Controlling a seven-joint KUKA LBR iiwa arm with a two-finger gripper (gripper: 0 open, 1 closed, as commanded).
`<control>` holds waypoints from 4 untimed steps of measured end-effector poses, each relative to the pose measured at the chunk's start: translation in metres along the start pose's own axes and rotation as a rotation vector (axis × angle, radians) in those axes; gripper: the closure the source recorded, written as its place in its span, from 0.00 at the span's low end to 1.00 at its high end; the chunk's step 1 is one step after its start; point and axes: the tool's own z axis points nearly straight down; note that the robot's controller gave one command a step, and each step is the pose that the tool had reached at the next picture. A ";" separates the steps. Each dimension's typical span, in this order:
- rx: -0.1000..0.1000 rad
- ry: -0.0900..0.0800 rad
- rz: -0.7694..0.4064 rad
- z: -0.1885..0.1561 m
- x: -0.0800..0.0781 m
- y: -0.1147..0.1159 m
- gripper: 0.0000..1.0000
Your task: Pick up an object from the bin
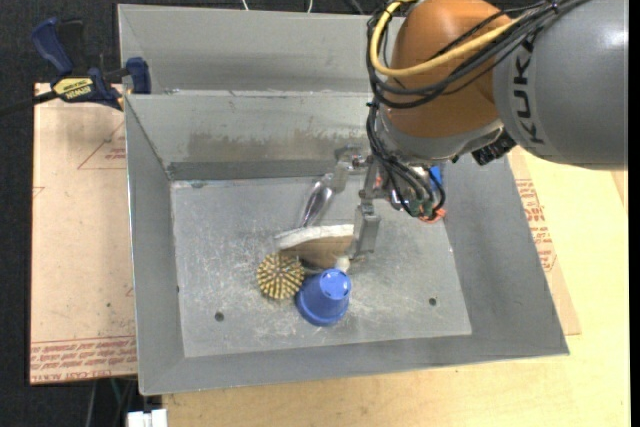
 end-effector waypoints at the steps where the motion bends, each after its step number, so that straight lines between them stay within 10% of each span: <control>1: -0.001 -0.008 0.001 -0.004 -0.002 0.000 0.00; 3: -0.001 -0.007 -0.078 0.032 -0.004 0.028 0.00; 4: -0.003 -0.006 -0.276 0.030 0.037 0.105 1.00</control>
Offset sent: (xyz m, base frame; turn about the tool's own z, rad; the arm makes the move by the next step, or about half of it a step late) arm 0.0024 0.0363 -0.0412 -0.2203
